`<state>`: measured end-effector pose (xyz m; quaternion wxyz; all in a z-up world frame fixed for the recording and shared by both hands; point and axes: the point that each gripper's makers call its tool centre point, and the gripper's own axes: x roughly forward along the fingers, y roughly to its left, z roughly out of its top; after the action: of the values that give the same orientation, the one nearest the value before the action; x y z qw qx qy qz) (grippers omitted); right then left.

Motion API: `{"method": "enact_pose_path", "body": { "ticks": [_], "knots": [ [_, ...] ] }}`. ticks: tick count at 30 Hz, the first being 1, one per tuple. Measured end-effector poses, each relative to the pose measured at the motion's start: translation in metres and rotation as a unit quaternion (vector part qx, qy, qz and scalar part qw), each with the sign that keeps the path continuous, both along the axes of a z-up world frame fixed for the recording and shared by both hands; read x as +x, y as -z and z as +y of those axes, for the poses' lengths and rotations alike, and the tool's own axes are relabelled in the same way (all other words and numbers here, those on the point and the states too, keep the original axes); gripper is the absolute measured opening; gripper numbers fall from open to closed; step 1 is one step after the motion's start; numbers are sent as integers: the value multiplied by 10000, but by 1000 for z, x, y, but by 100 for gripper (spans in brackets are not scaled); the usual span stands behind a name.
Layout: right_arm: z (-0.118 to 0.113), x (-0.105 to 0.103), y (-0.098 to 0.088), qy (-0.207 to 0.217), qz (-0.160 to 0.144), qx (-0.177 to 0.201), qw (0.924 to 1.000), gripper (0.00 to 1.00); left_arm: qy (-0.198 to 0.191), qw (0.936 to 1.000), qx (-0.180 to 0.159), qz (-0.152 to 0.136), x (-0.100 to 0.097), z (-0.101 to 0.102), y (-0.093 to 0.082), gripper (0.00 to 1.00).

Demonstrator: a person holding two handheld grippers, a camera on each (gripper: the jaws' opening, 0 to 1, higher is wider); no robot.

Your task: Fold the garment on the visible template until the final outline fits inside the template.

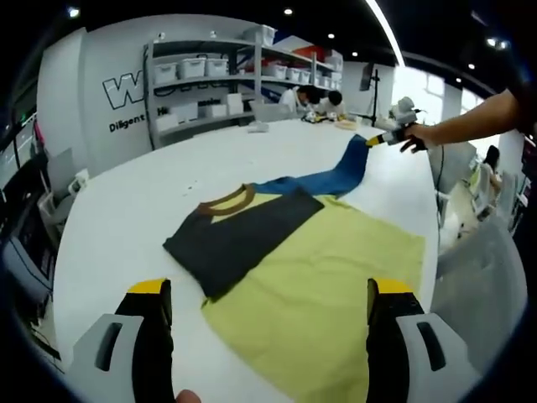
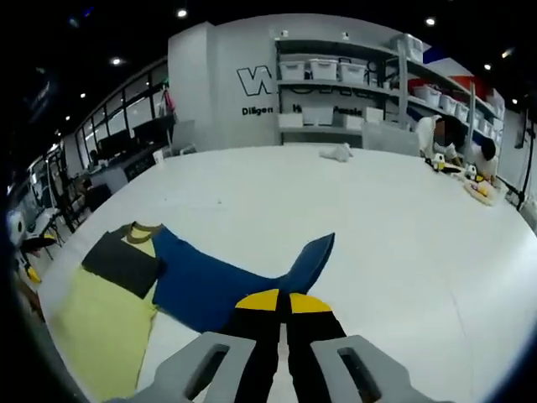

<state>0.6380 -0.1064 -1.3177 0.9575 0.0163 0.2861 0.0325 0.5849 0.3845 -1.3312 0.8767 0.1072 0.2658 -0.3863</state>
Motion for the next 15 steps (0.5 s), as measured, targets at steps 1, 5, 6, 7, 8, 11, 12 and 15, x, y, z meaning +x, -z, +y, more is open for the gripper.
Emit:
{"method": "enact_pose_path", "body": {
  "ticks": [1,5,6,7,8,11,12,15],
  "knots": [
    [5,1,-4,-45,-27,-4,10000,0,2,10000,-19,-10,-2,2,0,93],
    [19,5,-16,-158,-128,4,9998,0,11,10000,-53,-29,-7,6,2,93],
    [26,6,-21,-212,-165,14,9996,0,16,10000,-71,-24,-9,8,2,93],
    [28,6,-22,-224,-171,12,9996,0,19,10000,-79,-23,-11,9,3,93],
    [34,7,-26,-268,-198,14,9994,0,26,10000,-89,-36,-13,10,3,93],
    [45,9,-33,-339,-271,6,9991,0,45,9999,-120,-72,-16,13,2,93],
    [49,10,-36,-343,-273,-8,9990,0,68,9999,-132,-69,-17,14,2,93],
    [59,13,-44,-391,-329,-4,9987,0,142,9998,-118,-90,-18,17,2,93]
  ]
}}
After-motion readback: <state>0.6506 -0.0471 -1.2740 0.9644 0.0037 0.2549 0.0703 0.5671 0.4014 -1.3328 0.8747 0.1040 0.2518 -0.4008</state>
